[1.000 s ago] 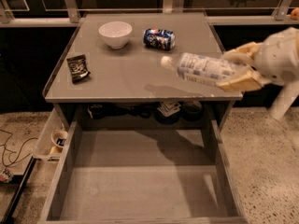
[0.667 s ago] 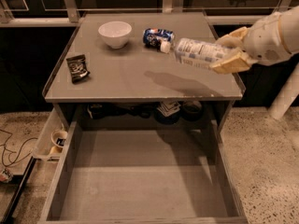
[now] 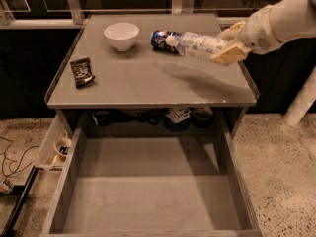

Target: Pick blue plastic bottle from top drawer and place on counter

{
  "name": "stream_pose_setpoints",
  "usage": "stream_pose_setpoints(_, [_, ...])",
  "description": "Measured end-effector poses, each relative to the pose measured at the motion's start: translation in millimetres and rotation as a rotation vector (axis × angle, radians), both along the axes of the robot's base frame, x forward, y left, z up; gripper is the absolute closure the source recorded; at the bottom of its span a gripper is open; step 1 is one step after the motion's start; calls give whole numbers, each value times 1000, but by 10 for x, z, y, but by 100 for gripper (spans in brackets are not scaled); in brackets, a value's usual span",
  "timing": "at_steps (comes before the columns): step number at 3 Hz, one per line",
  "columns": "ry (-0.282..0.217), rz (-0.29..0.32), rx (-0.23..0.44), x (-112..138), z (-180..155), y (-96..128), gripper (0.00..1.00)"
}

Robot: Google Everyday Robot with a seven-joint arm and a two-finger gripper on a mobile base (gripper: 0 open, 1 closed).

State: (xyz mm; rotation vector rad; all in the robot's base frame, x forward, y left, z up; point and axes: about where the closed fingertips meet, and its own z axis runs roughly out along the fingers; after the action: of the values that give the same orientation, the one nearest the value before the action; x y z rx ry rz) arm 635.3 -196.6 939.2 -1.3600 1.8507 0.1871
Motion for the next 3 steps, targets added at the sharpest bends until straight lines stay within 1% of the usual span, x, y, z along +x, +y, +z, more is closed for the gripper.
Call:
stream_pose_setpoints(1, [21, -19, 2, 237, -146, -3, 100])
stream_pose_setpoints(2, [40, -34, 10, 390, -272, -28, 100])
stream_pose_setpoints(3, [60, -43, 21, 464, -397, -59, 100])
